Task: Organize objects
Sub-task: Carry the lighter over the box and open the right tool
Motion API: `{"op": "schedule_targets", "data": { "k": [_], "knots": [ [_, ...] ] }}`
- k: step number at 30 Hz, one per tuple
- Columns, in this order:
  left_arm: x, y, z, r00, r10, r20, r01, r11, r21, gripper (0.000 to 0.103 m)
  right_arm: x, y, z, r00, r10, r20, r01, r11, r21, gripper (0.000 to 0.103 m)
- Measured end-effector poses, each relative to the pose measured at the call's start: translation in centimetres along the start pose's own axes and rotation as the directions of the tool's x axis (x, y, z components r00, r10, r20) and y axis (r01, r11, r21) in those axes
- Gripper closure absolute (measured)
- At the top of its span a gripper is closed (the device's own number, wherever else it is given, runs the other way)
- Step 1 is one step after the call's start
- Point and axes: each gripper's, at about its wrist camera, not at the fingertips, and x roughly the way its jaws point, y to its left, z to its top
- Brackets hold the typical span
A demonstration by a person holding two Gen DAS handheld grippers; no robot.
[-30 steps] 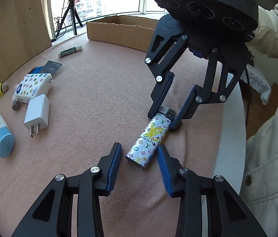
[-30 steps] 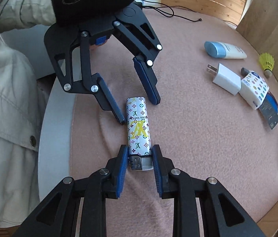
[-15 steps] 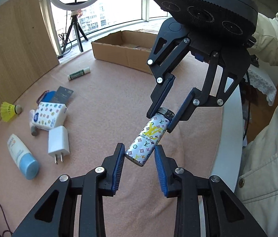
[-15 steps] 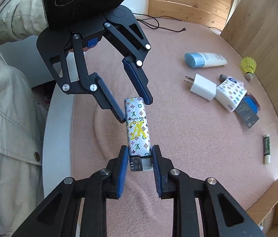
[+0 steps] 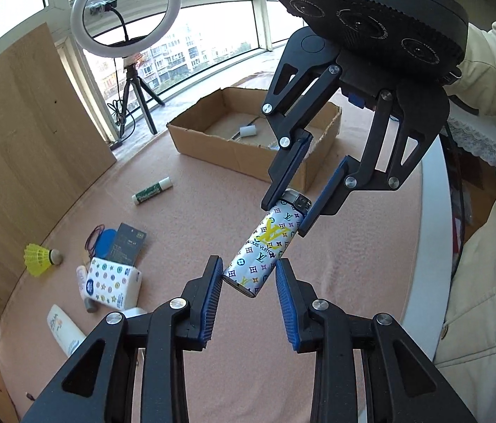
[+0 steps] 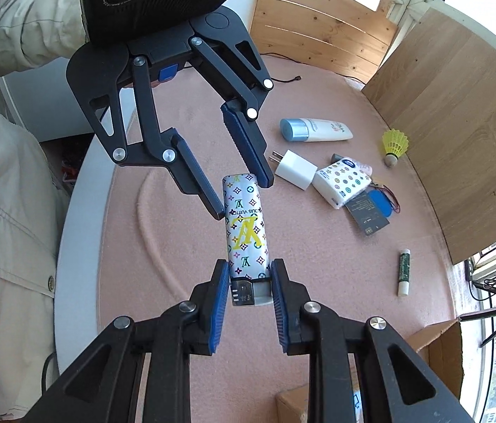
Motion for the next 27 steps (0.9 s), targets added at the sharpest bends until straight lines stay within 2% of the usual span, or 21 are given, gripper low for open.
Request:
{"op": "schedule_targets", "data": {
  "k": [5, 12, 19, 21, 22, 23, 27],
  "knots": [
    [3.0, -0.7, 4.5, 1.0, -0.006, 0.0, 0.006, 0.999, 0.032, 0.069, -2.4, -1.5, -3.6, 0.999, -0.035, 0.002, 0.035, 0.999, 0.002, 0.082],
    [8.7, -2.7, 11.5, 0.998, -0.059, 0.0, 0.059, 0.994, 0.093, 0.07, -5.1, -4.2, -10.1, 0.996, -0.088, -0.034, 0.09, 0.995, 0.049, 0.082],
    [11.6, -3.2, 14.6, 0.997, -0.073, 0.001, 0.072, 0.993, 0.092, 0.069, -5.9, -5.7, -13.1, 0.991, -0.129, -0.045, 0.132, 0.988, 0.078, 0.081],
    [11.9, -3.0, 14.8, 0.999, -0.036, -0.005, 0.036, 0.997, 0.066, 0.051, -5.5, -5.9, -13.9, 0.988, -0.135, -0.076, 0.142, 0.985, 0.094, 0.081],
    [11.9, -3.0, 14.6, 1.0, 0.011, -0.005, -0.01, 0.998, 0.063, 0.036, -5.1, -6.0, -14.1, 0.985, -0.143, -0.098, 0.152, 0.984, 0.096, 0.077],
    [11.7, -2.8, 14.4, 0.999, 0.053, 0.0, -0.053, 0.997, 0.059, 0.025, -5.1, -6.1, -14.3, 0.982, -0.157, -0.105, 0.167, 0.98, 0.103, 0.074],
    [10.5, -1.5, 12.7, 0.996, 0.084, 0.008, -0.084, 0.996, -0.004, 0.023, -5.8, -6.2, -13.7, 0.979, -0.186, -0.088, 0.198, 0.967, 0.161, 0.072]
  ]
}}
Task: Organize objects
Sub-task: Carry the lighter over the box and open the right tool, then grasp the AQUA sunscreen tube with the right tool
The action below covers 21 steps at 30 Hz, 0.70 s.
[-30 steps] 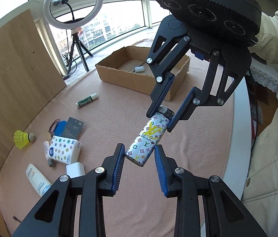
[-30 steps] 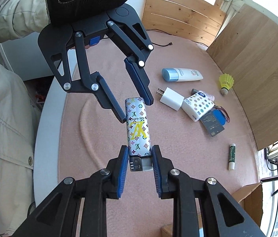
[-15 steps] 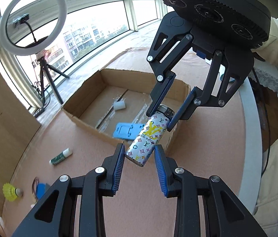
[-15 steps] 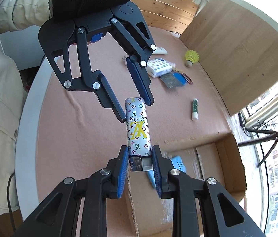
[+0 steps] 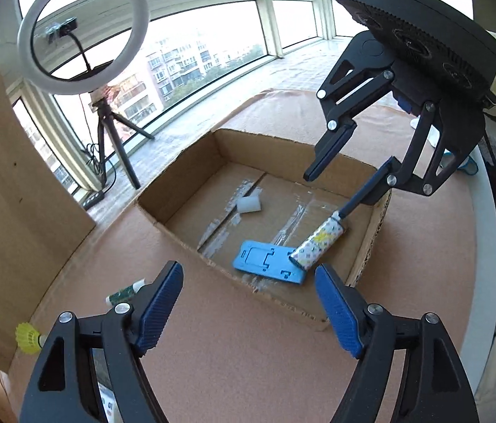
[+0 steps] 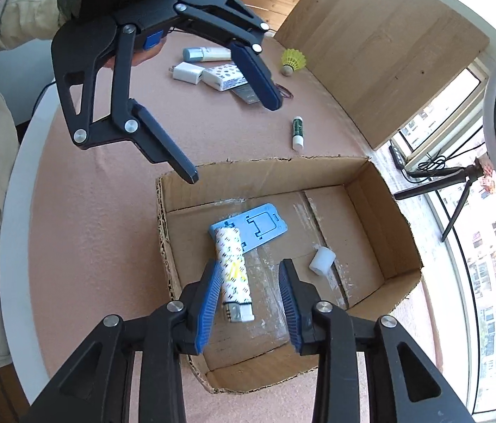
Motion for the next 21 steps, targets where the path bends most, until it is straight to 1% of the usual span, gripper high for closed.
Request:
{"op": "schedule_targets", "data": {
  "k": [3, 6, 11, 14, 16, 18, 20, 21],
  "knots": [
    [-1.1, 1.1, -2.3, 1.0, 0.016, -0.01, -0.017, 0.999, -0.041, 0.022, -0.1, -0.1, 1.3, 1.0, -0.029, 0.004, 0.029, 0.999, 0.034, 0.072],
    [-2.5, 2.6, -5.3, 0.999, 0.032, -0.023, -0.034, 0.995, -0.09, 0.022, 0.3, 0.2, 3.2, 0.999, -0.047, -0.003, 0.047, 0.998, 0.051, 0.072],
    [-5.4, 5.5, -11.3, 0.997, 0.061, -0.038, -0.067, 0.982, -0.179, 0.022, 2.2, 1.5, 8.2, 0.998, -0.063, -0.011, 0.063, 0.996, 0.063, 0.071],
    [-7.7, 7.4, -15.5, 0.995, 0.09, -0.041, -0.098, 0.967, -0.236, 0.02, 4.3, 2.9, 11.9, 0.999, -0.048, -0.022, 0.049, 0.996, 0.072, 0.066],
    [-9.4, 9.0, -18.4, 0.993, 0.112, -0.041, -0.119, 0.948, -0.294, 0.02, 6.0, 4.2, 14.7, 0.999, -0.044, -0.029, 0.047, 0.995, 0.09, 0.062],
    [-11.3, 10.5, -21.5, 0.989, 0.138, -0.049, -0.146, 0.923, -0.356, 0.019, 7.9, 5.6, 17.9, 0.998, -0.041, -0.038, 0.045, 0.99, 0.131, 0.059],
    [-13.3, 12.0, -24.5, 0.984, 0.17, -0.053, -0.177, 0.892, -0.415, 0.017, 9.8, 7.2, 21.3, 1.0, -0.018, -0.016, 0.021, 0.983, 0.183, 0.053],
    [-14.2, 12.6, -25.9, 0.981, 0.186, -0.058, -0.193, 0.875, -0.444, 0.016, 10.8, 8.0, 23.0, 1.0, -0.015, -0.008, 0.016, 0.978, 0.209, 0.047]
  ]
}}
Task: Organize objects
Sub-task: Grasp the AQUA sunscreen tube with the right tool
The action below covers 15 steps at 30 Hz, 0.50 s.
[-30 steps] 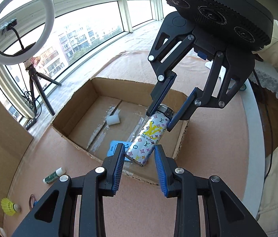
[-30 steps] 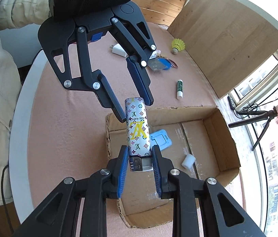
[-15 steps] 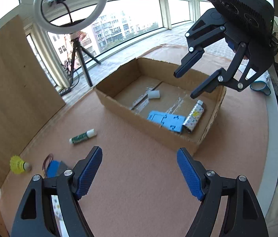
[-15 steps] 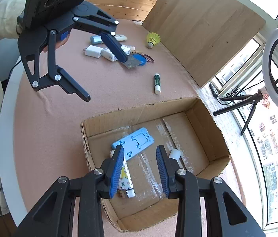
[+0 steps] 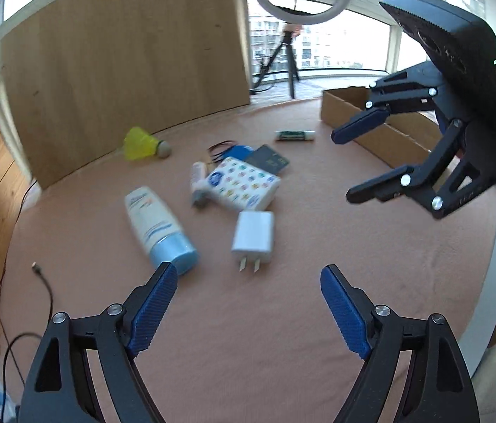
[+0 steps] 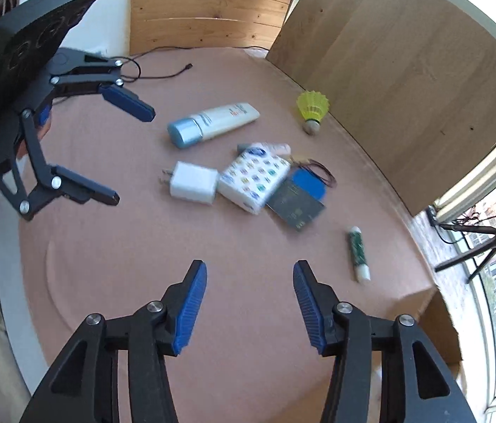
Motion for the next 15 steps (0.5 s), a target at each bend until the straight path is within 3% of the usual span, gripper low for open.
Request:
{"op": "schedule_targets", "data": {
  "k": [4, 7, 11, 15],
  "knots": [
    [-2.8, 4.4, -3.7, 0.999, 0.053, 0.012, -0.051, 0.994, -0.094, 0.014, 4.8, 4.0, 6.4, 1.0, 0.022, 0.021, -0.024, 0.993, 0.111, 0.044],
    [-4.3, 6.8, -5.9, 0.997, 0.08, 0.009, -0.078, 0.987, -0.142, 0.013, 9.1, 4.4, 10.1, 0.999, 0.029, -0.015, -0.024, 0.963, 0.267, 0.041],
    [-6.1, 9.1, -8.7, 0.995, 0.096, 0.007, -0.093, 0.978, -0.187, 0.012, 13.1, 3.6, 12.1, 0.997, -0.002, -0.077, 0.036, 0.895, 0.444, 0.041],
    [-7.2, 10.3, -10.6, 0.995, 0.097, 0.004, -0.095, 0.976, -0.194, 0.012, 15.1, 3.7, 12.6, 0.985, -0.097, -0.143, 0.154, 0.869, 0.471, 0.041]
  ]
}}
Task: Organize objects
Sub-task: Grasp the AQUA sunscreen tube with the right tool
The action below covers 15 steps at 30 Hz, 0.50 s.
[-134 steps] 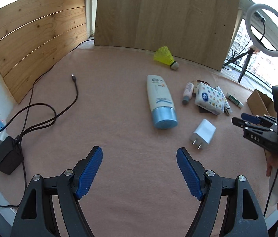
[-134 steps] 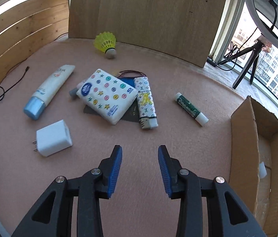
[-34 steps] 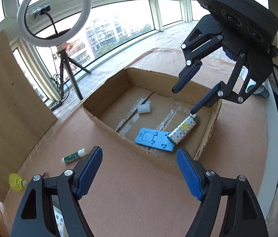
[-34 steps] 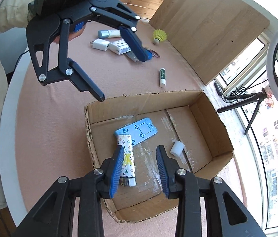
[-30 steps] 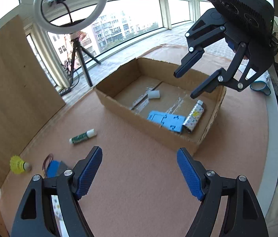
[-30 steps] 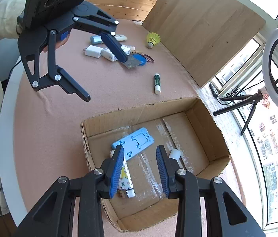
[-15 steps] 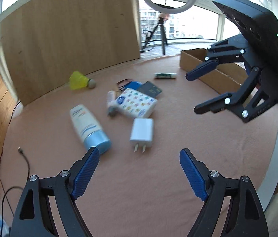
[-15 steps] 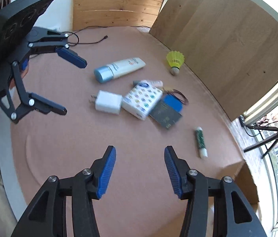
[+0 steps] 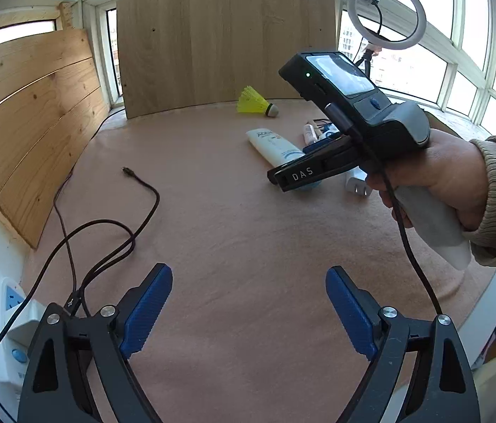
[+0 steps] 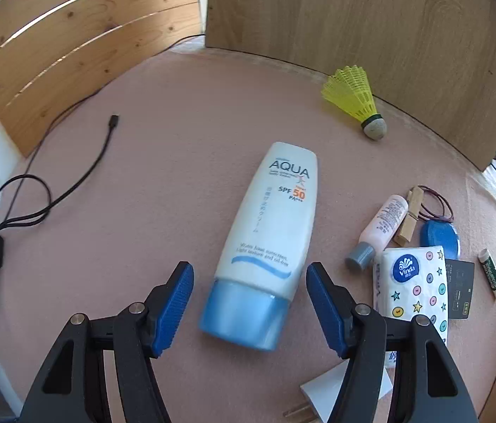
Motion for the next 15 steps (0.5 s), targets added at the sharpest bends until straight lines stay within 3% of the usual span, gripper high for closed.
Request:
{"op": "schedule_targets", "data": {
  "k": [4, 6, 9, 12, 15],
  "knots": [
    [-0.2, 0.6, -0.6, 1.0, 0.008, 0.008, -0.008, 1.0, -0.006, 0.011, 0.1, -0.2, -0.5, 0.999, 0.042, 0.004, -0.042, 0.999, 0.019, 0.055],
    [0.0, 1.0, -0.6, 1.0, 0.017, 0.006, -0.017, 1.0, -0.02, 0.011, -0.3, 0.3, -0.9, 0.999, 0.05, 0.002, -0.05, 0.998, -0.029, 0.059],
    [0.1, 1.0, -0.4, 1.0, 0.014, 0.009, -0.013, 0.999, -0.037, 0.01, -1.0, 0.8, -1.7, 0.991, 0.13, -0.019, -0.131, 0.984, -0.123, 0.061],
    [0.7, 0.5, -0.1, 1.0, -0.002, 0.009, 0.002, 1.0, -0.022, 0.007, -2.4, 1.4, -4.1, 0.973, 0.224, -0.06, -0.232, 0.942, -0.242, 0.061],
    [1.6, -0.9, 0.3, 1.0, -0.031, 0.002, 0.031, 0.999, 0.032, 0.007, -4.2, 1.8, -7.3, 0.942, 0.309, -0.128, -0.334, 0.859, -0.387, 0.061]
  ]
}}
